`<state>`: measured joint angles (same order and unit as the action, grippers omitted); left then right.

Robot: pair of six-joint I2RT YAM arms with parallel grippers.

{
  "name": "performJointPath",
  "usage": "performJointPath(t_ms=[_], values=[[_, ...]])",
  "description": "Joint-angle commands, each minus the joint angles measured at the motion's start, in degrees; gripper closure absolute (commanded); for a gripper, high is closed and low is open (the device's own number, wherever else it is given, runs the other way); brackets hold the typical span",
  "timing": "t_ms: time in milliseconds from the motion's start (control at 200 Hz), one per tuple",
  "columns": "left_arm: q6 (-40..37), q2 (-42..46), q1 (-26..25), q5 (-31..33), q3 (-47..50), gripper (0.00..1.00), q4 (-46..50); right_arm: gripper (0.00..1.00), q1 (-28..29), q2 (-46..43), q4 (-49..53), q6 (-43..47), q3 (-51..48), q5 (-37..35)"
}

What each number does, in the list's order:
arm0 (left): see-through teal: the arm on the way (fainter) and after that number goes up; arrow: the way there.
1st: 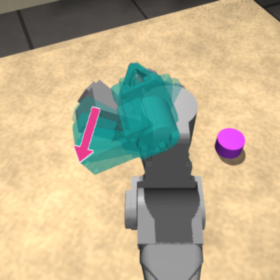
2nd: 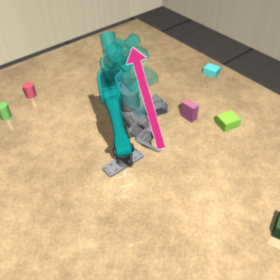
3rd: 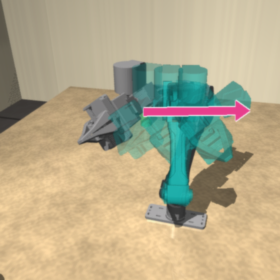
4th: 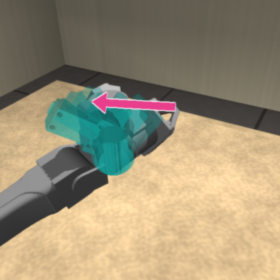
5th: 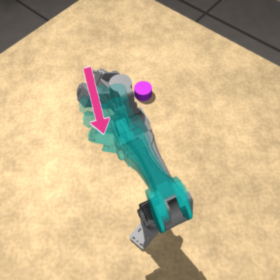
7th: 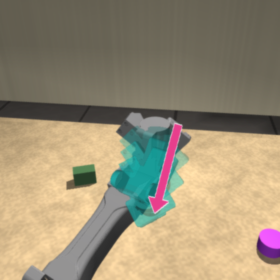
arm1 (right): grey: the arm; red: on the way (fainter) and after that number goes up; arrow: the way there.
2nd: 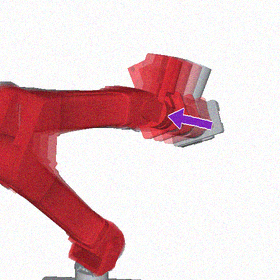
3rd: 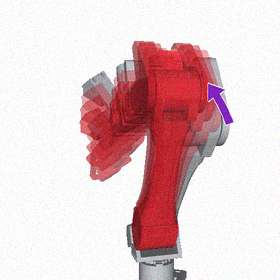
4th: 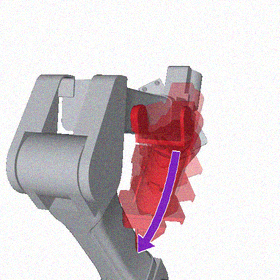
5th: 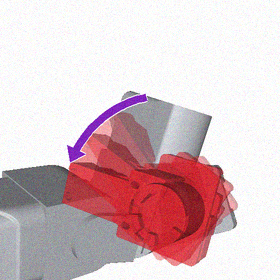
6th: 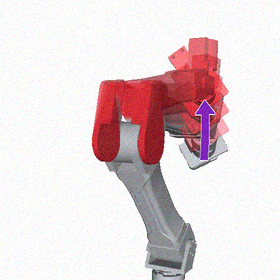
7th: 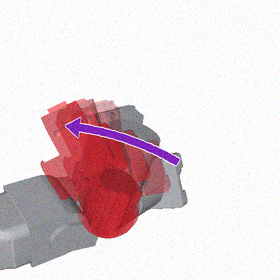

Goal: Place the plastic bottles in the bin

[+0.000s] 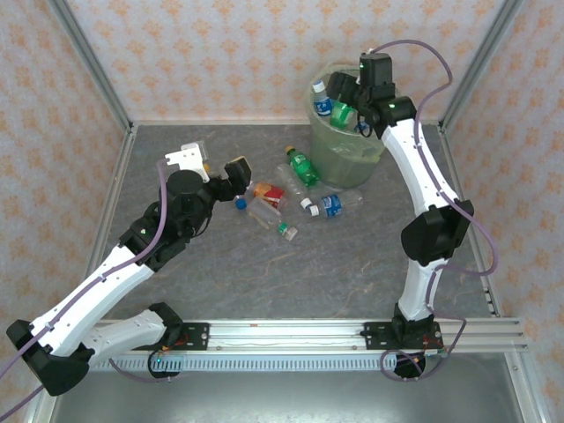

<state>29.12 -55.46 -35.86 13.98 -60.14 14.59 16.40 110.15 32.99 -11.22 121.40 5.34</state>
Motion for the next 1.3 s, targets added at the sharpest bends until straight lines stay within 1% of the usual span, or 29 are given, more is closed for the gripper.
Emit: performJointPath(t_ms=[0,270,491,551,571,671,811,926,1021,1141,1216,1296], values=[[0.8,1.1,0.4,0.6,1.1,0.01,0.6,0.0,0.2,-0.4,-0.8,0.8,0.0,-0.9],[1.3,0.7,0.5,0.4,1.6,0.01,0.1,0.0,0.2,-2.3,-0.1,1.1,1.9,-2.4],[3.2,-2.3,1.5,0.2,1.6,0.01,1.1,0.0,0.2,-4.2,1.1,1.1,3.3,-2.4],[4.1,-3.6,2.4,-0.2,1.8,0.01,1.5,0.0,0.3,-5.0,1.5,0.7,3.2,-1.9],[6.1,-4.1,3.1,-0.9,2.1,0.01,1.6,0.0,0.2,-5.3,1.6,0.6,3.1,-1.6],[10.5,-6.4,5.6,-4.2,3.7,0.01,1.4,0.0,0.2,-7.1,1.7,0.1,1.7,-0.2],[16.5,-9.5,8.8,-7.8,6.5,0.09,0.9,0.0,0.3,-10.1,1.7,-0.6,-0.9,1.9],[18.9,-12.5,9.8,-9.6,7.7,0.14,0.9,0.0,0.5,-12.6,1.5,-1.0,-3.4,3.3],[21.9,-15.0,9.8,-11.9,8.5,0.16,0.8,0.0,0.7,-14.4,1.5,-1.1,-5.1,3.4],[28.0,-17.3,9.1,-16.3,12.4,0.17,-3.1,0.0,0.7,-16.1,1.0,-1.8,-6.9,3.9],[31.4,-18.7,6.7,-16.0,14.0,0.18,-5.2,0.0,0.7,-17.0,0.6,-2.3,-8.1,4.5],[34.1,-20.8,2.9,-14.5,14.1,0.17,-6.6,0.0,0.7,-17.9,0.2,-2.8,-9.5,4.7]])
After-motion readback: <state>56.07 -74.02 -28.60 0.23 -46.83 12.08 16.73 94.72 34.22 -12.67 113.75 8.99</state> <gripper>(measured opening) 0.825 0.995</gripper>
